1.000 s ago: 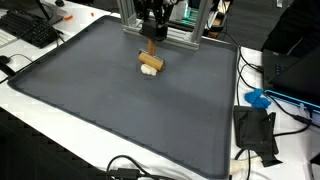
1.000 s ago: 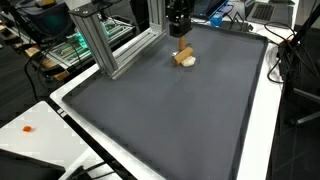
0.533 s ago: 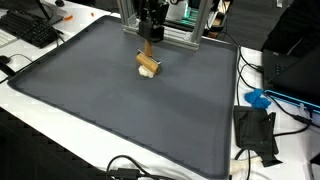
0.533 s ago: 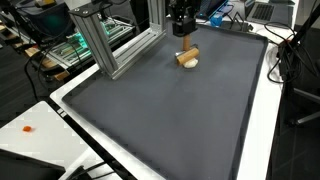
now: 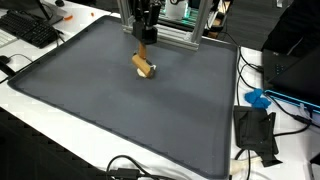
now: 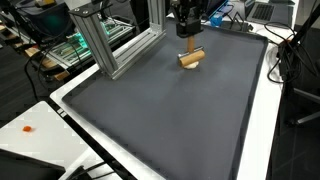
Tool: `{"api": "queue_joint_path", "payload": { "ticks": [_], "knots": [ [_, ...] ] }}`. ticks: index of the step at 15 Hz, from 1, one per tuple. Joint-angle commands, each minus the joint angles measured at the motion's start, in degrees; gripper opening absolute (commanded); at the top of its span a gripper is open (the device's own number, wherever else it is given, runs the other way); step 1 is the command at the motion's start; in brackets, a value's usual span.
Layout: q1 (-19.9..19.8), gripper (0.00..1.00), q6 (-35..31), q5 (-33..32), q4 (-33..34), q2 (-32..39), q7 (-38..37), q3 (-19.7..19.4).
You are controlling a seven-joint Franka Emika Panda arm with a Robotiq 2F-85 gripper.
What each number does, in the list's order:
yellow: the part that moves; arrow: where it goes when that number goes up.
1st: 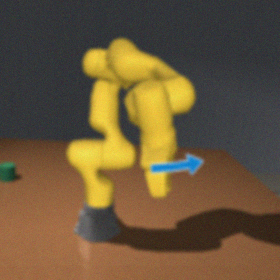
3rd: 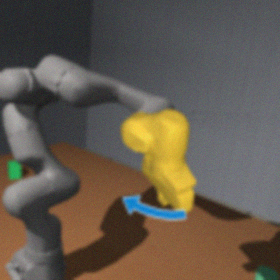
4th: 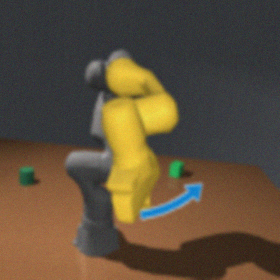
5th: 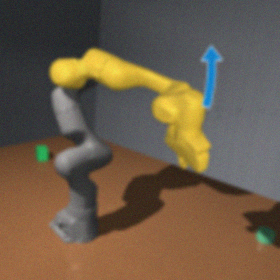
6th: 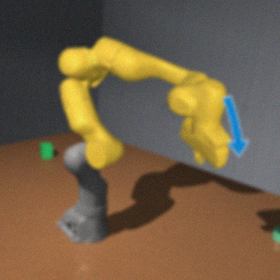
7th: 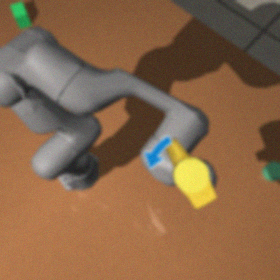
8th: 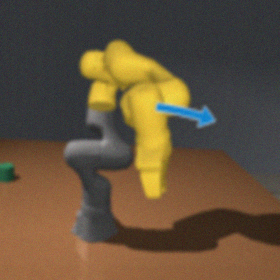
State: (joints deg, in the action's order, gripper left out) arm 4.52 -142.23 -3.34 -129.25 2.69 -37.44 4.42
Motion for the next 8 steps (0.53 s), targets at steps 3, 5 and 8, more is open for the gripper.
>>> {"api": "queue_joint_path", "payload": {
  "ticks": [3,5,8],
  "knots": [
    [0.46,0.23,0.24,-6.12,3.08,3.99,-10.98,-1.94],
    [0.63,0.23,1.45,-3.91,3.78,4.91,-10.34,-1.78],
    [0.51,0.23,2.86,0.84,4.08,5.17,-6.94,-1.19]
  ]
}}
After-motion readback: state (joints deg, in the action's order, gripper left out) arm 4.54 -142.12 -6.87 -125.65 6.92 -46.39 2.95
